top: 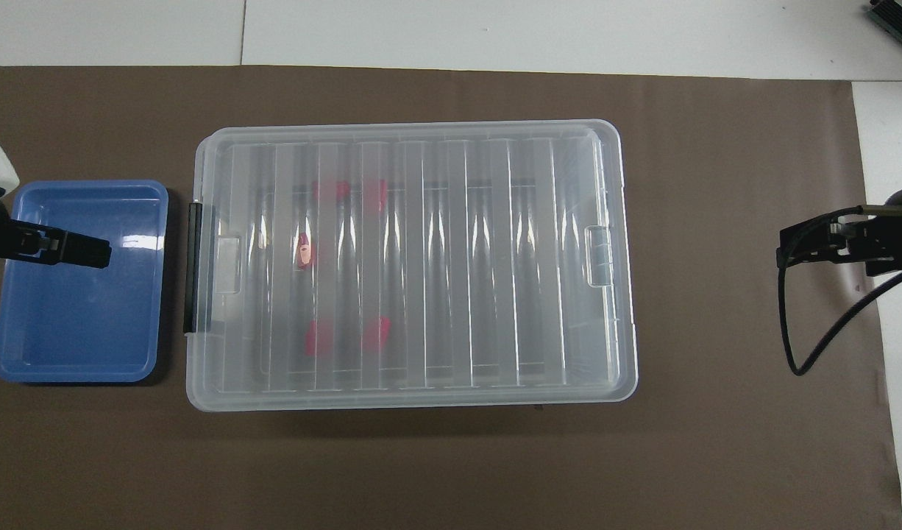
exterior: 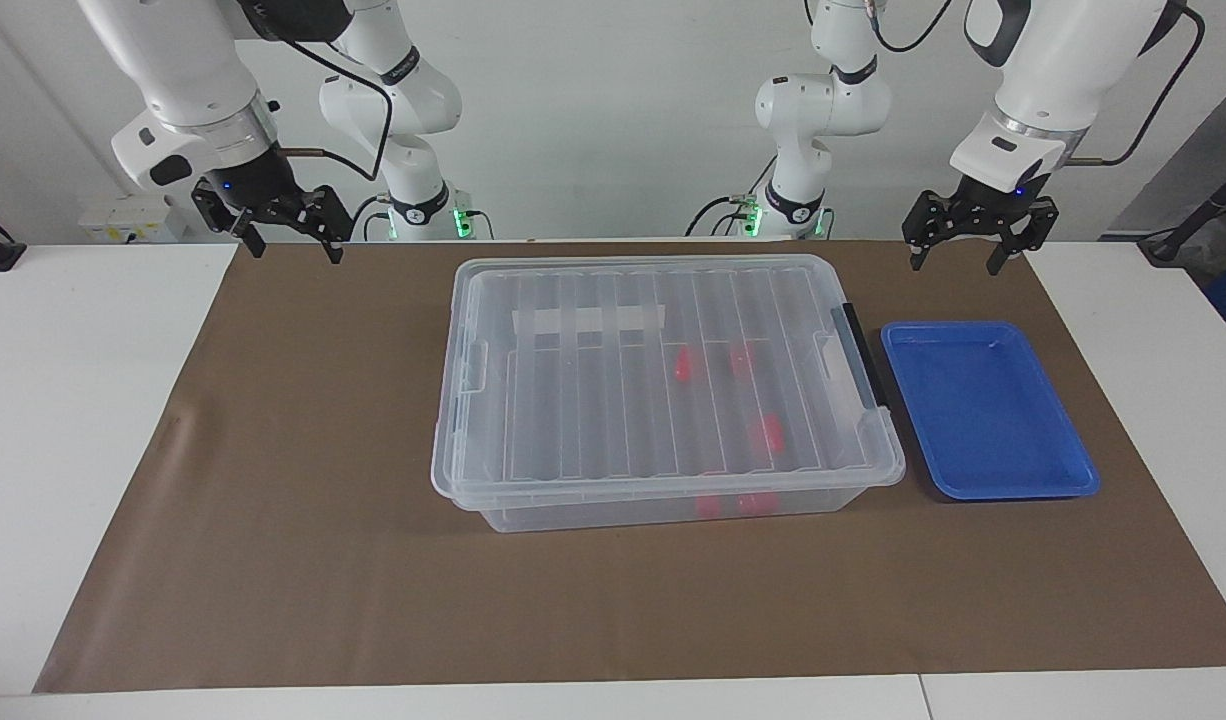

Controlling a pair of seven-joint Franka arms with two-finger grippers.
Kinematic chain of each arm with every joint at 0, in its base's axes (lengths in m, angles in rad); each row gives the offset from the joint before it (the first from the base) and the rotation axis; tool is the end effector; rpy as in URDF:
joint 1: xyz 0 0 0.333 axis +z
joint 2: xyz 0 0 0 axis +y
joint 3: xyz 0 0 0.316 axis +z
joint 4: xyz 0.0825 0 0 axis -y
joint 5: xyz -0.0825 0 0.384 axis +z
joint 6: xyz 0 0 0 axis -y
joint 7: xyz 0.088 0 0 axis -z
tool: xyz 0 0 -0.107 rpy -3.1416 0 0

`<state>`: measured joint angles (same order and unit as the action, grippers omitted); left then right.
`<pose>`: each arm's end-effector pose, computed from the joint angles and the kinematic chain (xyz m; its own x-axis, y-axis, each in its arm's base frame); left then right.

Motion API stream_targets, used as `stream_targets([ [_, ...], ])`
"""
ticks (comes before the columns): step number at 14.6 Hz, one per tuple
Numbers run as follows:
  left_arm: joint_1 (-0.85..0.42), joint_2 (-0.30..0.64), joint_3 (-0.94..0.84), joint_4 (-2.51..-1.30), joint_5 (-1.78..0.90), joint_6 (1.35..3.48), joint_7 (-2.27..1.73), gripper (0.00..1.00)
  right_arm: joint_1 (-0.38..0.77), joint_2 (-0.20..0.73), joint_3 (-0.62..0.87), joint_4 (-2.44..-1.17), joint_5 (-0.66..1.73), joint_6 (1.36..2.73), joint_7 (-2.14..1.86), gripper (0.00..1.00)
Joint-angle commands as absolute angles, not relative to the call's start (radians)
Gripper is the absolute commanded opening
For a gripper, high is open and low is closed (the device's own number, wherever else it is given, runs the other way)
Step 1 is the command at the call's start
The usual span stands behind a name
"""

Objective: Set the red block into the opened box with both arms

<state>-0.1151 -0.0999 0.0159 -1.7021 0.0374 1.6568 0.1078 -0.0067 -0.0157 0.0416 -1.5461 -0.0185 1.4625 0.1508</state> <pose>0.5285 -0.0485 0.6241 0.9767 -0.2085 0.0503 -0.2065 -0.9776 -0.0414 0.5382 0.0168 0.6355 0.9910 -0.1177 -0.0642 -0.1161 -0.9928 0.0291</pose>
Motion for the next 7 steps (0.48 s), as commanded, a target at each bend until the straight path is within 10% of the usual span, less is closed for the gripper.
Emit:
stream_targets([
  [1,-0.112,-0.109,0.017,-1.704,0.031,1.651,0.112,1.00,-0.017,-0.043,0.048,-1.578,-0.015,1.466,0.166,1.00],
  [7,-0.112,-0.109,0.015,-1.704,0.031,1.651,0.112,1.00,-0.017,-0.046,0.044,-1.585,-0.014,1.466,0.166,1.00],
])
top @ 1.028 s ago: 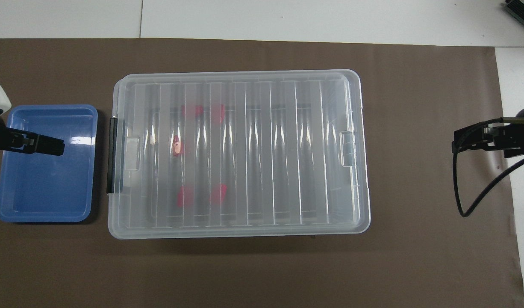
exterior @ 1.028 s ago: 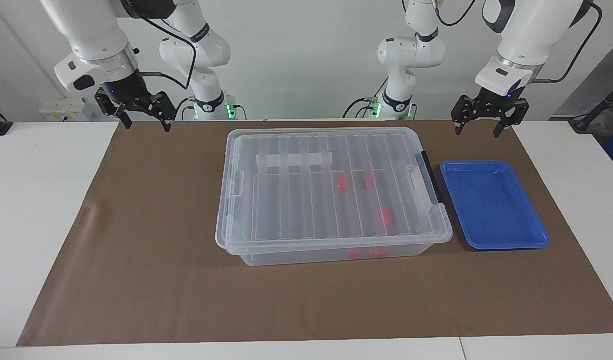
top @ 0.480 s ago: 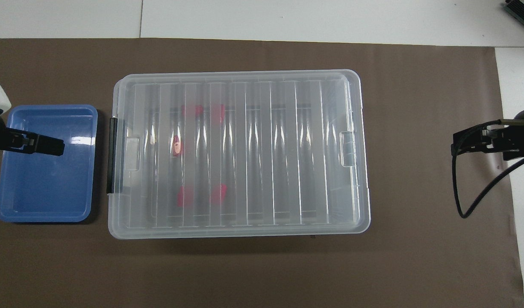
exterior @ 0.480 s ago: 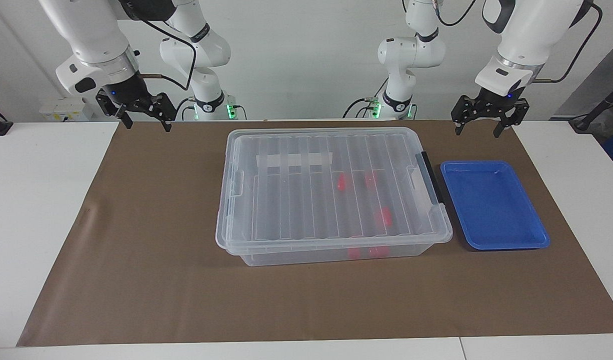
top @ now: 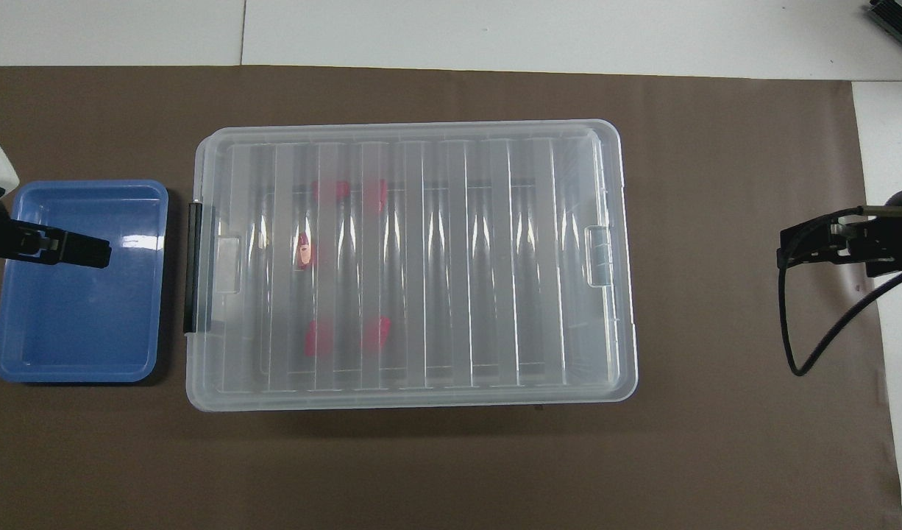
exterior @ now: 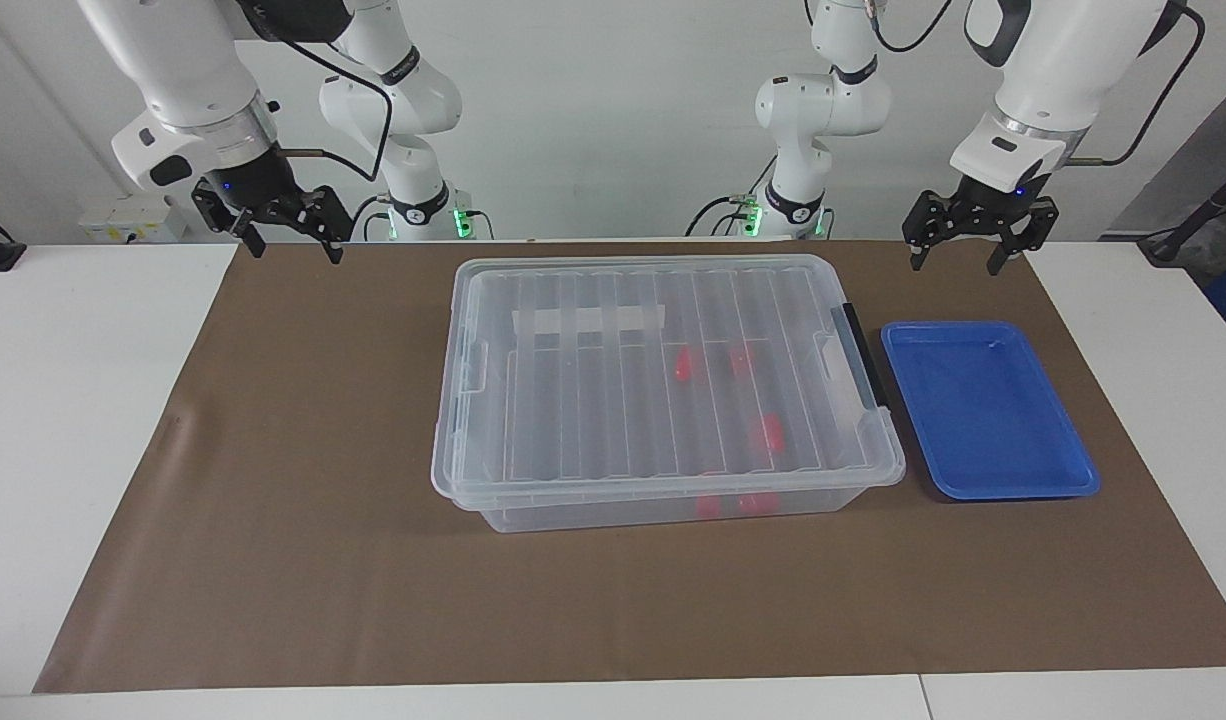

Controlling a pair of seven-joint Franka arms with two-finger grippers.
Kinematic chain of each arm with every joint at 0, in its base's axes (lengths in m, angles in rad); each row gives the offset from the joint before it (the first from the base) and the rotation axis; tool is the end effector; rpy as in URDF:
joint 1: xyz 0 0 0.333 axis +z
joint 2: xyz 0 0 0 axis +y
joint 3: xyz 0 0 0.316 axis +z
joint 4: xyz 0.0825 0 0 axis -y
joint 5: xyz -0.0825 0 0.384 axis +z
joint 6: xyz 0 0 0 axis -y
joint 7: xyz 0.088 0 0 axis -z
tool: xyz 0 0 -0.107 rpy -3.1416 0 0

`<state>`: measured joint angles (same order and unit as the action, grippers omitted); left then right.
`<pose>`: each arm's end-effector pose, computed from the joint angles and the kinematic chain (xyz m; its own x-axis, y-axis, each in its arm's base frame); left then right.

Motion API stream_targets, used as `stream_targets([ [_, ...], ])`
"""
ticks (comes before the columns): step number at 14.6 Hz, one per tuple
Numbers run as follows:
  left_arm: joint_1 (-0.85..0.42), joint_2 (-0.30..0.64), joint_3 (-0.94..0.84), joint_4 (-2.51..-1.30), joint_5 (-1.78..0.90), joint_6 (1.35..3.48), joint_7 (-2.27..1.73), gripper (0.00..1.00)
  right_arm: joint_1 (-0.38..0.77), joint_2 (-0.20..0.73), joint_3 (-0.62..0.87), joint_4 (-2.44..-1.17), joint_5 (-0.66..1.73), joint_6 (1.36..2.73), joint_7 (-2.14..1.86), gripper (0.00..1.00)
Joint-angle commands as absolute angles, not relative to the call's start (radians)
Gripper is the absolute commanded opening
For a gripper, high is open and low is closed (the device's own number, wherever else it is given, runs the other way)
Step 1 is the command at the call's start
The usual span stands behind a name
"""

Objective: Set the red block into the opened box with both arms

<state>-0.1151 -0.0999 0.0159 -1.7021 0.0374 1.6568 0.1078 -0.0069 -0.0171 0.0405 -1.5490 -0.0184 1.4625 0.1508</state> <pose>0.5285 -0.0485 0.6241 0.9767 -0.2085 0.0503 -0.2065 -0.9776 -0.0414 0.5377 0.0161 0.6349 0.9907 -0.1190 -0.0657 -0.1173 -0.9927 0.0293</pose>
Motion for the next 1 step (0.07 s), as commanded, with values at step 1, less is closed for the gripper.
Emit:
stream_targets([
  [1,-0.112,-0.109,0.017,-1.704,0.031,1.651,0.112,1.00,-0.017,-0.048,0.044,-1.588,-0.014,1.466,0.166,1.00],
])
